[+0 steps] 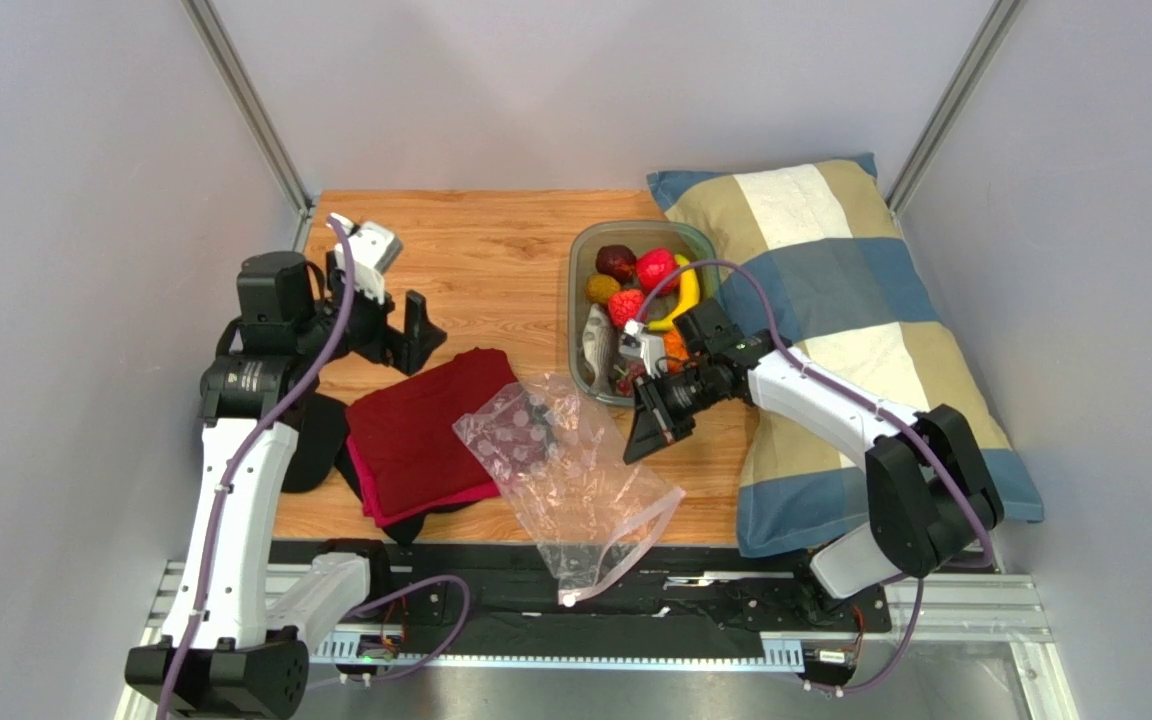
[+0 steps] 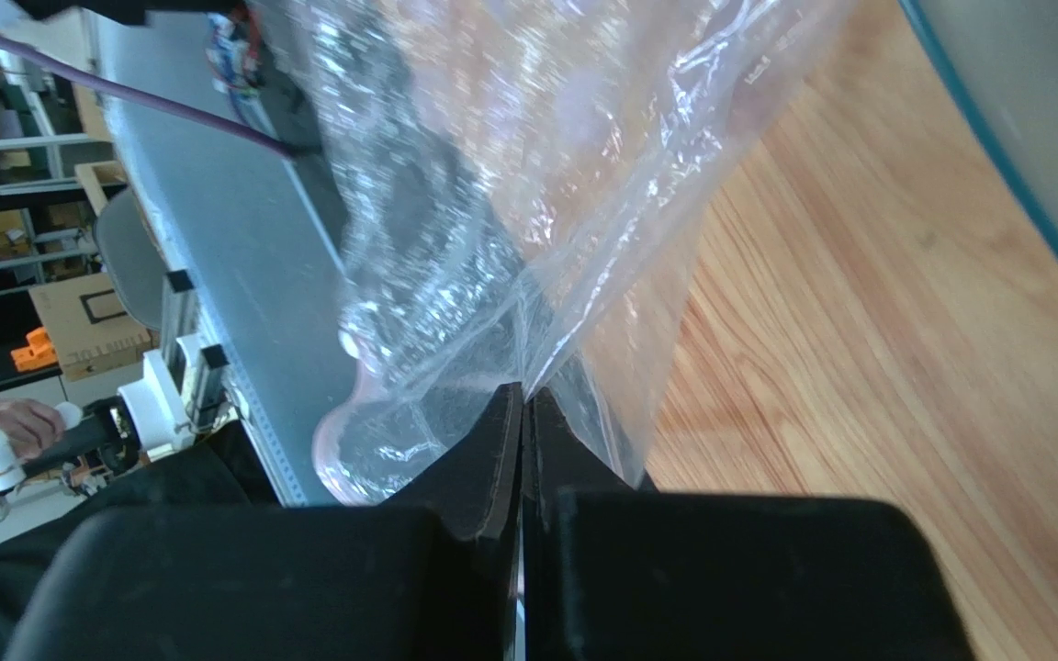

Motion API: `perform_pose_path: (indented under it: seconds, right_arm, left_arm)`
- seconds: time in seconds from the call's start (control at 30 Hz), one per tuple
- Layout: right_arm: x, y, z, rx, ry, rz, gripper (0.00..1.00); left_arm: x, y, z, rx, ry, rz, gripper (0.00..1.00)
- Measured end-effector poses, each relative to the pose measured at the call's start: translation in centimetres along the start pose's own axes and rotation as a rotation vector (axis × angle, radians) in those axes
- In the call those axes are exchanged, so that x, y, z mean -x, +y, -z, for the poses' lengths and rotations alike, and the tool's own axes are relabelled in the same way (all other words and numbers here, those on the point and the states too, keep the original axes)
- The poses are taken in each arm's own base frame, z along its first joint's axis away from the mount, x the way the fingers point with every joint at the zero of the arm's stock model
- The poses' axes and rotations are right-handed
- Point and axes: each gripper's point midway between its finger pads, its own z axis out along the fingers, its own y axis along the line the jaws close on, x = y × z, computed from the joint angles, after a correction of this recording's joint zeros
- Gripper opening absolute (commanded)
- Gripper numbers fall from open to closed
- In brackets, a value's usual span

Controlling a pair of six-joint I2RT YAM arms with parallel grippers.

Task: Place the food in the zip-top bag and seal the zipper
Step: Pick up the zipper food storage bag at the center of the board.

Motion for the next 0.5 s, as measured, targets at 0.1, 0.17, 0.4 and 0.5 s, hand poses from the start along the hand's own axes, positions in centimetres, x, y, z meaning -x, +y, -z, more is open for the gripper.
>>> perform_pose_path:
  seconds: [0.1, 0.17, 0.4, 0.5]
  right_arm:
    - [2.3, 2.2, 0.9, 0.054, -0.043, 0.021, 0.0]
    - [3.6, 3.4, 1.3, 0.078, -0.067, 0.033, 0.0]
    - [7.5, 6.8, 0.9, 0.174, -0.078, 0.014, 0.0]
    - [8.1, 7.0, 0.4, 0.193, -0.067, -0.017, 0.0]
  left_arm:
    - [-0.8, -2.6, 0.4, -0.073, 0.032, -0.097, 0.97]
    - [-1.3, -4.6, 0.8, -0.138, 0.053, -0.167, 0.96]
    - [-5.1, -12.6, 1.3, -0.408, 0.16, -0.359, 0.9]
    - [-7.1, -15.2, 1.8, -0.504, 0.215, -0.382, 0.88]
